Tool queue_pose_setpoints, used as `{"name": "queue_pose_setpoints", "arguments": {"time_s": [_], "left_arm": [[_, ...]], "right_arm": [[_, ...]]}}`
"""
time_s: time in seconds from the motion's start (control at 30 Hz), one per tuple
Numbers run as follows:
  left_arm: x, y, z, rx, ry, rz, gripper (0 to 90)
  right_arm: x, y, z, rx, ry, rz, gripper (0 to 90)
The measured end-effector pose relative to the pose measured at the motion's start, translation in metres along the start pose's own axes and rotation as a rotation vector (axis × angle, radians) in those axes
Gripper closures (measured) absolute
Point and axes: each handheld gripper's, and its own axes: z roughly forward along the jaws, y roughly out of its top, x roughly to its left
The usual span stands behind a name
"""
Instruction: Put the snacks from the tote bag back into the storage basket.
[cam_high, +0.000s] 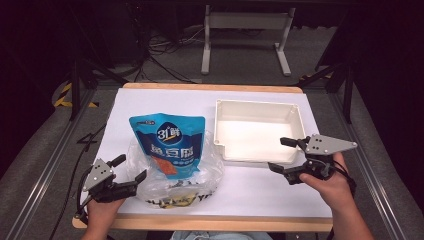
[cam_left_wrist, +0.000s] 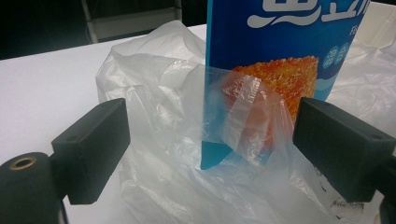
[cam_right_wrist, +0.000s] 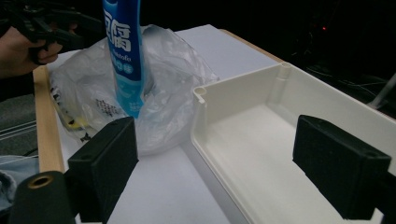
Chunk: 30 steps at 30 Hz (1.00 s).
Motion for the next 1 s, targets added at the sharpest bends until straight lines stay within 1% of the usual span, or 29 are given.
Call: {"name": "queue_pose_setpoints", "arguments": {"time_s": [0.17,0.23,0.4,0.53,0.63,0.67,0.7,0.73,0.83,0.9,0.97,1.0], "left_arm": [[0.0,0.0,0.0,0.004,0.0,0.003,11.9],[0.0,0.0,0.001,0.016,-0.001,0.008,11.9],[0.0,0.0,0.001,0.015,-0.001,0.009,11.9],[0.0,-0.001,0.001,0.013,-0.003,0.009,12.0],[-0.001,-0.001,0.002,0.017,-0.002,0.011,12.2],[-0.001,-0.001,0.002,0.017,-0.002,0.011,12.2],[-0.001,-0.001,0.002,0.017,-0.002,0.011,12.2],[0.0,-0.001,0.002,0.017,-0.001,0.011,12.2],[0.0,-0.001,0.002,0.017,-0.001,0.01,12.2],[0.0,-0.001,0.002,0.017,-0.001,0.008,12.2],[-0.001,-0.001,0.001,0.017,0.0,0.005,12.2],[-0.001,-0.001,0.001,0.017,-0.001,0.006,12.2]], "right_arm": [[0.001,0.009,0.01,0.007,0.035,-0.017,14.6],[0.002,0.012,0.014,0.004,0.054,-0.013,14.2],[0.003,0.021,0.025,-0.007,0.098,-0.025,13.9],[0.001,0.026,0.034,-0.008,0.114,-0.033,13.1],[0.0,0.028,0.038,-0.01,0.126,-0.029,12.7],[-0.001,0.029,0.045,-0.012,0.14,-0.027,10.9],[-0.001,0.029,0.045,-0.012,0.14,-0.027,10.9],[-0.001,0.031,0.049,-0.008,0.153,-0.029,10.2],[-0.001,0.034,0.054,-0.008,0.161,-0.032,9.4],[-0.001,0.037,0.058,-0.01,0.175,-0.03,9.3],[0.0,0.04,0.061,-0.015,0.179,-0.032,9.2],[0.0,0.042,0.065,-0.03,0.179,-0.038,8.2]]}}
